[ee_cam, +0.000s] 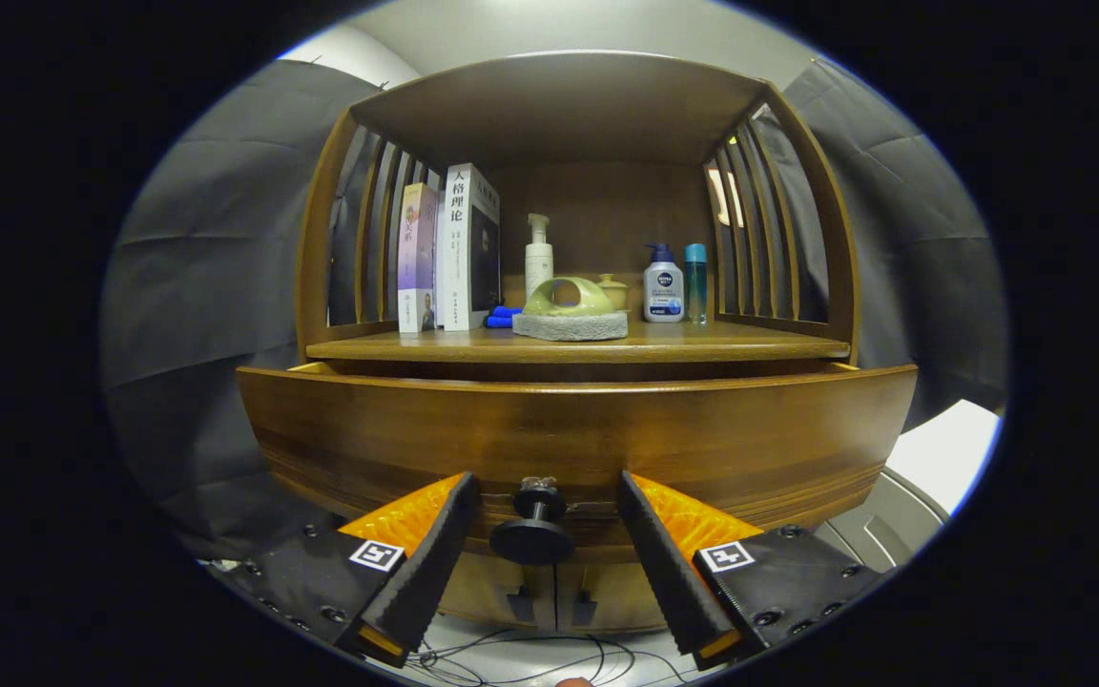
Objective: Pull open the drawer, take out the items inside it, and place them on the countertop above the cabinet.
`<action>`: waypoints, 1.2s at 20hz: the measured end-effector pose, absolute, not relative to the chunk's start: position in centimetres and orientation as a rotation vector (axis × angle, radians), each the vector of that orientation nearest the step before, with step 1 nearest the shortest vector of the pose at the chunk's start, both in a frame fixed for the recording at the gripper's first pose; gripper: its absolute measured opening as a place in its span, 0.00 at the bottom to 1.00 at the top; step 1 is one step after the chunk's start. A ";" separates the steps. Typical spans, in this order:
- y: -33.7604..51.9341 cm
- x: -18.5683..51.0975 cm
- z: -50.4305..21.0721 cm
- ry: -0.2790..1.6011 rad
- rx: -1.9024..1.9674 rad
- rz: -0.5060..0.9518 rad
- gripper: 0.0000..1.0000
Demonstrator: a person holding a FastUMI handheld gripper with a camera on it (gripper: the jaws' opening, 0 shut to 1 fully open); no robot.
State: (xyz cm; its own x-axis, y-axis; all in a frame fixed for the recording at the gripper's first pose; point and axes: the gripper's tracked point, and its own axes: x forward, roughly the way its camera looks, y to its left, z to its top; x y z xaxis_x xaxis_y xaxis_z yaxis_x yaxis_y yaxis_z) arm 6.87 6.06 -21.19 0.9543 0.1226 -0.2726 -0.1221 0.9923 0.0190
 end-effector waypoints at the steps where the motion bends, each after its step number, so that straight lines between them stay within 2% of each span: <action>1: 6.1 7.5 -21.2 0.275 0.010 0.128 0.97; 13: 6.2 13.3 -21.6 0.302 0.037 0.126 0.96; 19: 6.4 13.3 -21.8 0.281 -0.118 0.136 0.97; 24: 4.5 11.3 -16.0 0.215 -0.064 0.132 0.98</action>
